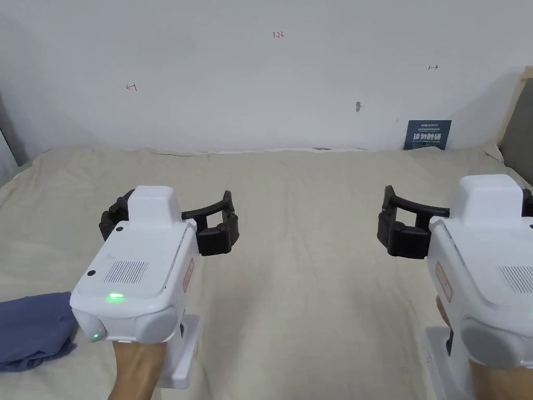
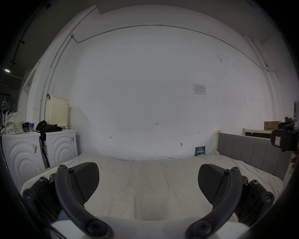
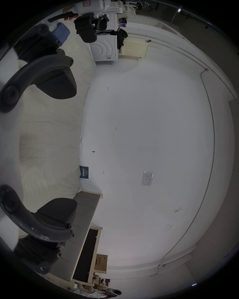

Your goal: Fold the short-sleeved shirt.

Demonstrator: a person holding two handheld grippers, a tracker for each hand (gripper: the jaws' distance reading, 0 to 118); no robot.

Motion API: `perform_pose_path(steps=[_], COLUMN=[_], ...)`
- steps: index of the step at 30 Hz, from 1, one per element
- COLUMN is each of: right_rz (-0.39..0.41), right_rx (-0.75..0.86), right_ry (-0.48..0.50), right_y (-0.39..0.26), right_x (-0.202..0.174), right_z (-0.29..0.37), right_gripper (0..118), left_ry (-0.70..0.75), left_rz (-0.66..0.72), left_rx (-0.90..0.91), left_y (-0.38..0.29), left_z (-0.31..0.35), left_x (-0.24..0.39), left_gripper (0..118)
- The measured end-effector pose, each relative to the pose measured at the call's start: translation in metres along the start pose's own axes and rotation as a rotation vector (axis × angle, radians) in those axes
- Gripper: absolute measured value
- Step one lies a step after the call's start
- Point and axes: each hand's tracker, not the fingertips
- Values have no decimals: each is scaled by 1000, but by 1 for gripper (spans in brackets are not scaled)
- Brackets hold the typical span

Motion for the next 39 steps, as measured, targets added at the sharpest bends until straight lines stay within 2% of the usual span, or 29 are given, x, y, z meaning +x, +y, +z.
perform_pose_path(steps=[39], right_rz=[-1], right_rx=[11], right_ry=[1], right_y=[-4], right_x=[1], right_z=[1], right_gripper=[118], left_ry=[-4], left_rz=[2], left_rx=[-16], left_y=[-6], left_z=[-1], left_x=[-4], left_gripper=[118])
